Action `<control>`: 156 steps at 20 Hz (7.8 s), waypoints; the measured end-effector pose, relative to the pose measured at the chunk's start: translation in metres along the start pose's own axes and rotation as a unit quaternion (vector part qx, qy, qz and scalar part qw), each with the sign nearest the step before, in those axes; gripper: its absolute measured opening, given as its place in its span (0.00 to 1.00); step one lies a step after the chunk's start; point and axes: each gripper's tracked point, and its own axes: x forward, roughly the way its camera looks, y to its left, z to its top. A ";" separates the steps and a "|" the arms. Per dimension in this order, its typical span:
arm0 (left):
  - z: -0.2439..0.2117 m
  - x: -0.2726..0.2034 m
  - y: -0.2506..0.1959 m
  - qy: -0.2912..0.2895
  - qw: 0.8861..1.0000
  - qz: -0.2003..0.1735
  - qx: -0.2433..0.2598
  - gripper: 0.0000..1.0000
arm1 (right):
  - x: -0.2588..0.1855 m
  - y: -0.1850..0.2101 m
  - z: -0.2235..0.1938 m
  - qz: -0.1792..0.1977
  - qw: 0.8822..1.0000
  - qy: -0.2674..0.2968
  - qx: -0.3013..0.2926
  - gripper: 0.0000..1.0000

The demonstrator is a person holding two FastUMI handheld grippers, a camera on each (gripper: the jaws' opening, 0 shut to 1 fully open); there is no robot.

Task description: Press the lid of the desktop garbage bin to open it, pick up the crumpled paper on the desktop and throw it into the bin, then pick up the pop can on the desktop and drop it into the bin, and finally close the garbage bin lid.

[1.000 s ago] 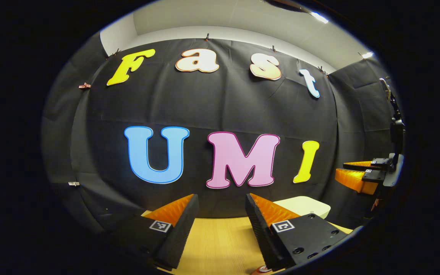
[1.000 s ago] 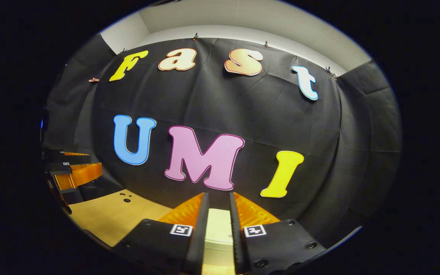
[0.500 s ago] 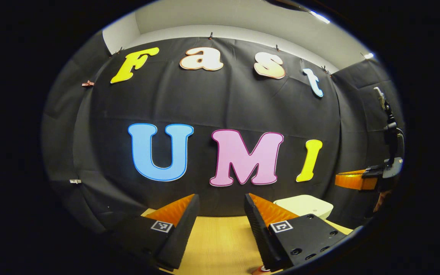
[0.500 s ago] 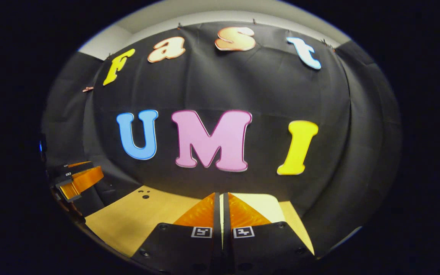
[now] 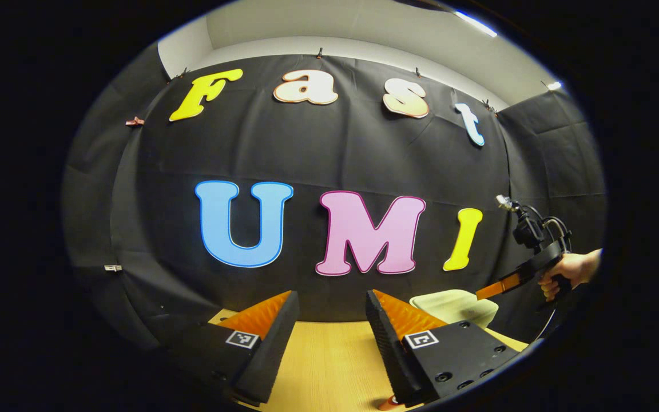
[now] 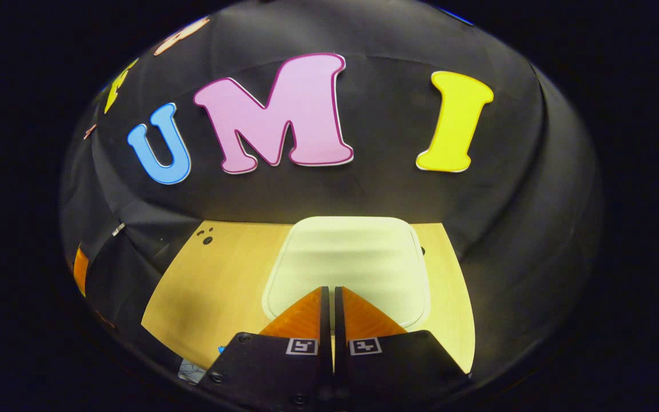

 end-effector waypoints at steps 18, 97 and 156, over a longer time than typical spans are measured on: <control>-0.012 -0.006 0.008 -0.002 1.000 0.006 -0.017 0.95 | 0.032 -0.005 -0.030 0.030 0.996 0.082 -0.005 0.05; -0.439 -0.069 0.013 0.496 0.867 -0.042 -0.021 0.41 | -0.117 0.075 -0.153 -0.002 0.986 -0.136 -0.092 0.98; -0.128 0.117 -0.164 0.170 0.951 -0.255 0.039 0.93 | -0.094 0.078 -0.187 0.047 0.989 -0.107 -0.086 0.98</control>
